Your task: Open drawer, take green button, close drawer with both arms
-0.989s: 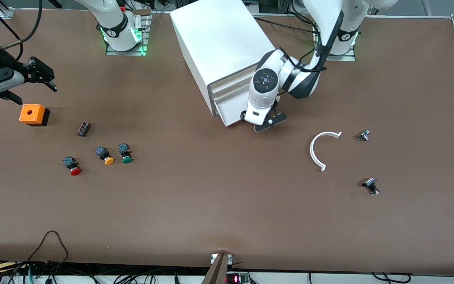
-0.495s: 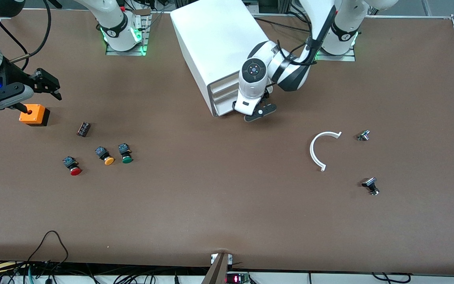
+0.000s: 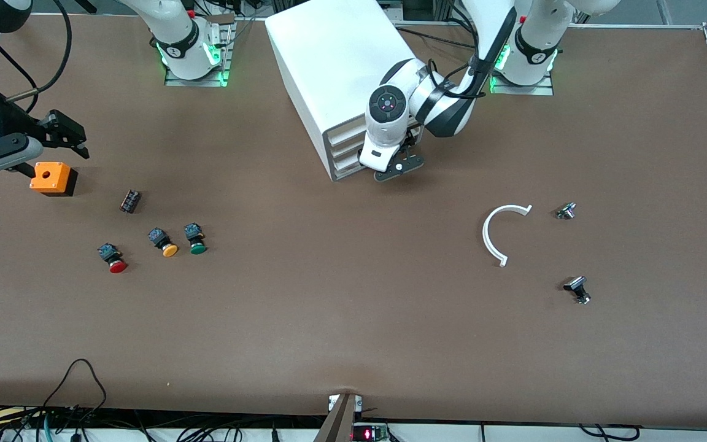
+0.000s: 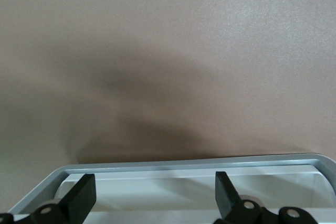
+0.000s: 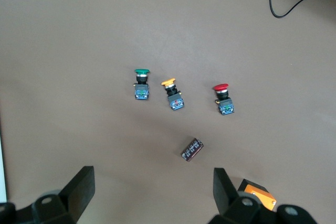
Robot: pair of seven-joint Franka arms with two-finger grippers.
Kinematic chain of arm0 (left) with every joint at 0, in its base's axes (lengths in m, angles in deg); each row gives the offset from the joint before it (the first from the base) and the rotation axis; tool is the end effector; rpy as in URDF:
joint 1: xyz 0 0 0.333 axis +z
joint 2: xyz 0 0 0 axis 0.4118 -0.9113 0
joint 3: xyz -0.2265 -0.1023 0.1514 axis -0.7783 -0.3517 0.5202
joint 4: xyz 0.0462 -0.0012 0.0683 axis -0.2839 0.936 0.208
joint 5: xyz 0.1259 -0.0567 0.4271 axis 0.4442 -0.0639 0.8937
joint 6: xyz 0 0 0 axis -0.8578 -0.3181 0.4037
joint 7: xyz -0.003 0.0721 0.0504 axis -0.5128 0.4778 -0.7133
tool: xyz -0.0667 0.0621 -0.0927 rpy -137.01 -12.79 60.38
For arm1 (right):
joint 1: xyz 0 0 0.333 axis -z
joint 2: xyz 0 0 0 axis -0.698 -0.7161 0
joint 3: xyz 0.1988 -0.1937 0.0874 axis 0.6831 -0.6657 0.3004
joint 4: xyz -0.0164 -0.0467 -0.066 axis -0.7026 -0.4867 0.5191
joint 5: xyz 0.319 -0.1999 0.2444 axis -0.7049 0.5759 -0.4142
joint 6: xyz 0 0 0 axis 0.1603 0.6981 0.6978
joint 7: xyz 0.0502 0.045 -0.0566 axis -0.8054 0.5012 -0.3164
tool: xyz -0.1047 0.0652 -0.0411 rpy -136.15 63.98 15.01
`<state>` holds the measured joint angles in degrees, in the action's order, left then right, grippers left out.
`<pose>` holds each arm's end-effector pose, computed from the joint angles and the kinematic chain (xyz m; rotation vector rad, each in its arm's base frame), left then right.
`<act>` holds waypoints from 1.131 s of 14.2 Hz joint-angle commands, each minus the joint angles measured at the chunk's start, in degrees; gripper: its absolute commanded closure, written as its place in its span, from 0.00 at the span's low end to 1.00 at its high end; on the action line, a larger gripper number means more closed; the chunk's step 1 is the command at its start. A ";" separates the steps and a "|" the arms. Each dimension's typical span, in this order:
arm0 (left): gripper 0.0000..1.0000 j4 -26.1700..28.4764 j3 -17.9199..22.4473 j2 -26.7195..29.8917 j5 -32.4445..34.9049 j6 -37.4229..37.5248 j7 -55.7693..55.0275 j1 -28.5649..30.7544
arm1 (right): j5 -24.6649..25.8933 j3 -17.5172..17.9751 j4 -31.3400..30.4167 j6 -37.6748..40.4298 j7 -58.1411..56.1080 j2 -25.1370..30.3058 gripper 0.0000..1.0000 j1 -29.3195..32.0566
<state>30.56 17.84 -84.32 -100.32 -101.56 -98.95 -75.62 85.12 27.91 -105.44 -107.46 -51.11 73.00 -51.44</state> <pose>0.4127 -0.4643 0.1439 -2.9945 -0.6086 0.3095 0.6194 0.0221 0.5291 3.0597 0.6666 0.0470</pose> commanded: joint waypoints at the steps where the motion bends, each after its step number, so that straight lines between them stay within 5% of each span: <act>1: 0.00 0.62 0.30 1.94 -0.72 0.34 -0.14 0.33 | 0.40 3.65 1.41 0.44 -0.59 -0.39 0.00 3.31; 11: 0.00 -4.04 0.74 11.78 12.54 4.03 2.39 21.57 | 0.49 3.65 1.50 0.78 -0.68 -0.30 0.00 3.31; 16: 0.00 -8.51 0.48 13.98 12.55 9.54 20.12 34.23 | 0.49 3.83 1.50 1.22 -0.24 -0.13 0.00 3.31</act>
<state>24.68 19.39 -71.45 -88.88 -96.43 -85.53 -46.03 85.12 30.52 -105.15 -107.41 -51.11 72.99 -49.29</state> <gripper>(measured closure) 0.000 0.000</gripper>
